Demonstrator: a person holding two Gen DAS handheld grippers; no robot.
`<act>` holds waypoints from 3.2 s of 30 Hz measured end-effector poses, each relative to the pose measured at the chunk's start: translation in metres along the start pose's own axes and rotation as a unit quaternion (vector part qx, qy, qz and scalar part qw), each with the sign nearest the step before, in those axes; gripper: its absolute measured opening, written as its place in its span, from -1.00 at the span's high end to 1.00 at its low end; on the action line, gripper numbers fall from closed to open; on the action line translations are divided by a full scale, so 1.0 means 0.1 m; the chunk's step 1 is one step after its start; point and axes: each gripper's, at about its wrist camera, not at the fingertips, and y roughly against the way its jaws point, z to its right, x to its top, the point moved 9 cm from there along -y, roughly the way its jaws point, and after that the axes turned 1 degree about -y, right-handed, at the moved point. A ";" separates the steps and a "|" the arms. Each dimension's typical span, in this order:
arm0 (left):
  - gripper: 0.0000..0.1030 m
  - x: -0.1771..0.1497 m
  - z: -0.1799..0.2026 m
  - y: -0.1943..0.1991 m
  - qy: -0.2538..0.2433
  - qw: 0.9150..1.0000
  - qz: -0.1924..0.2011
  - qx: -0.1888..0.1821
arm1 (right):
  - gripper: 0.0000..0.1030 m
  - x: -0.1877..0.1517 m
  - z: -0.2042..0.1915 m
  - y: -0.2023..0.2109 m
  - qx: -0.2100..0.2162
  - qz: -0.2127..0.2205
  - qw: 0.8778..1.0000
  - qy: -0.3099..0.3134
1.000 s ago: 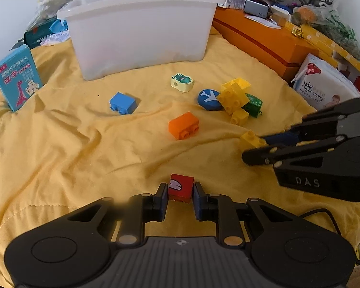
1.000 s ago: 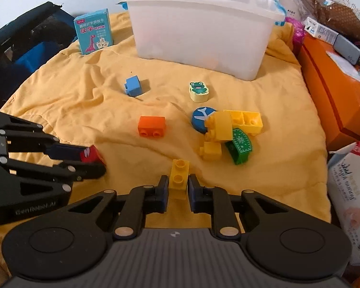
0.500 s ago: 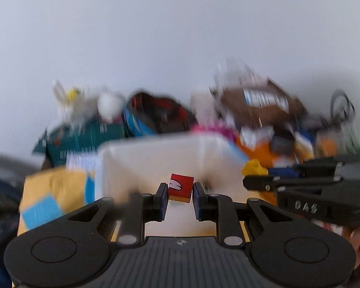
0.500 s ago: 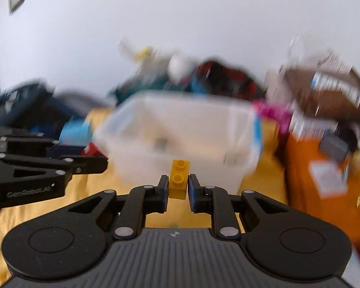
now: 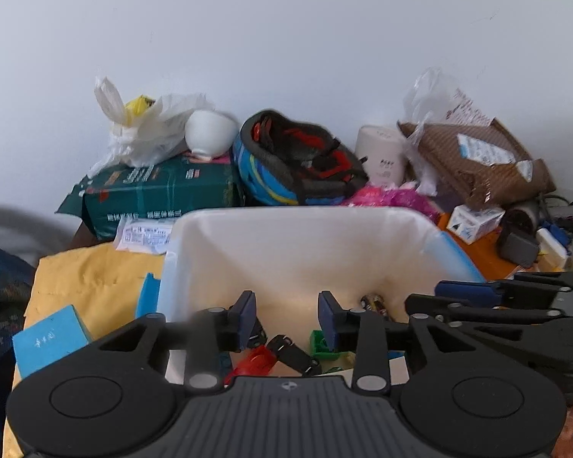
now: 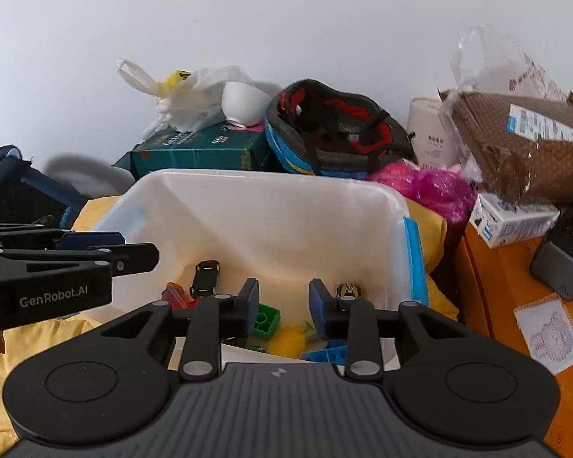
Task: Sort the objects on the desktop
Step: 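Carry both bricks over the white bin and open both tools to drop them, then grasp the small orange brick with the left tool while the right tool reaches the yellow brick, then grasp the square yellow brick with the right tool, then carry both bricks over the white bin and open both tools to drop them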
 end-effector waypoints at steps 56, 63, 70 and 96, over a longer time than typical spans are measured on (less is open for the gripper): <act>0.66 -2.18 0.37 0.80 -0.058 0.989 -0.135 -0.032 | 0.45 -1.80 -0.28 0.44 -0.039 -0.094 0.987 0.128; 0.66 -2.34 0.23 0.84 -0.043 0.988 -0.145 -0.025 | 0.45 -1.83 -0.48 0.72 0.119 -0.126 0.985 0.013; 0.61 -2.45 0.24 0.74 -0.059 0.986 -0.156 -0.014 | 0.40 -2.06 -0.41 0.59 0.162 -0.185 0.964 -0.099; 0.66 -2.04 0.37 1.01 -0.085 0.991 -0.098 -0.022 | 0.33 -2.14 -0.60 0.74 0.075 -0.152 0.983 0.066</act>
